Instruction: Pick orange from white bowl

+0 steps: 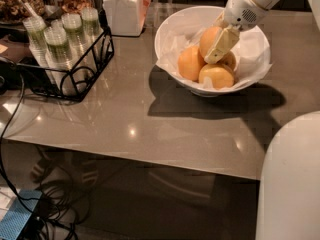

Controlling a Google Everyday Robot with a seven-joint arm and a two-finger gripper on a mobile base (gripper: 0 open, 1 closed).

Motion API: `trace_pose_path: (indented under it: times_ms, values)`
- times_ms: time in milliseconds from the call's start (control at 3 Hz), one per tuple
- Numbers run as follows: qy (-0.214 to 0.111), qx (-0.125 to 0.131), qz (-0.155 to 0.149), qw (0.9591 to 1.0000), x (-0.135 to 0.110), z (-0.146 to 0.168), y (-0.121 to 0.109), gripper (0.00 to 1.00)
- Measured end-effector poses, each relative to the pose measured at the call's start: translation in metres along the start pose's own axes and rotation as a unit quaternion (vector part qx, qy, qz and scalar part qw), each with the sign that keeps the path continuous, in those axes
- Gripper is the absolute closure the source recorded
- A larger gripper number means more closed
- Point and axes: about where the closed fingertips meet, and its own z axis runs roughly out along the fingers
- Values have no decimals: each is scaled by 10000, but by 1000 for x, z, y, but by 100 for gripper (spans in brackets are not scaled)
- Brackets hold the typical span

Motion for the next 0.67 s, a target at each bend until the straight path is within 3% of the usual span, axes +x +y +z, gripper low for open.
trace_pose_path:
  times_ms: [333,667]
  values:
    - [-3,1,-1,10000,0,0,0,89]
    - [-385,115,-121,9991,-12,-14,1,100]
